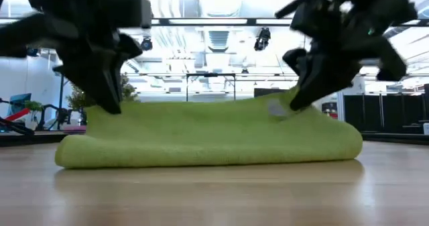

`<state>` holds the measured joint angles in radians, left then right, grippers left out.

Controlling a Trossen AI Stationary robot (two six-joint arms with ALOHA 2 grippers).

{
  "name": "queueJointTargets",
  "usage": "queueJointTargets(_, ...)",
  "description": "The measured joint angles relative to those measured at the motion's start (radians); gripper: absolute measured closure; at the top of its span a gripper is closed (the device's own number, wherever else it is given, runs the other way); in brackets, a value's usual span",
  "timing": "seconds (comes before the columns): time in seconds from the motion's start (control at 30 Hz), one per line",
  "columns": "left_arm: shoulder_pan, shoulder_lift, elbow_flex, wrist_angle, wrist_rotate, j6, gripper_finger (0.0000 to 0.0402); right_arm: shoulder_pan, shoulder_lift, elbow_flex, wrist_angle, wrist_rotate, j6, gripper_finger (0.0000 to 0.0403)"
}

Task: Roll microfiber towels into tight, uniform cylinder then place into a basket
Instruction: Fold the green microfiber towel

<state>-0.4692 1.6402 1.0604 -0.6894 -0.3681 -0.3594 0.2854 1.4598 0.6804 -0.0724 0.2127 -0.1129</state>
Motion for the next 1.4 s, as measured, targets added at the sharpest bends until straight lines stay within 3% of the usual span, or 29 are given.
queueJointTargets(0.47, 0.051, 0.0, -0.053, 0.089, -0.079, 0.053, 0.0401, -0.07, 0.109, -0.015, 0.026, -0.001, 0.003, 0.0394)
queueJointTargets(0.6, 0.066, 0.0, -0.052, 0.088, -0.079, 0.078, 0.0401, -0.07, 0.106, -0.015, 0.027, 0.006, 0.003, 0.0394)
queueJointTargets(0.8, 0.092, 0.0, -0.054, 0.079, -0.079, 0.079, 0.0401, -0.077, 0.101, -0.016, 0.025, 0.1, -0.003, 0.0394)
queueJointTargets(1.2, 0.117, 0.006, -0.054, 0.067, -0.075, 0.089, 0.0401, -0.142, 0.101, -0.05, 0.06, 0.103, 0.001, 0.0394)
queueJointTargets(1.4, 0.116, -0.003, -0.055, 0.027, -0.004, 0.081, 0.0401, -0.145, 0.101, -0.05, 0.12, 0.102, -0.052, 0.0394)
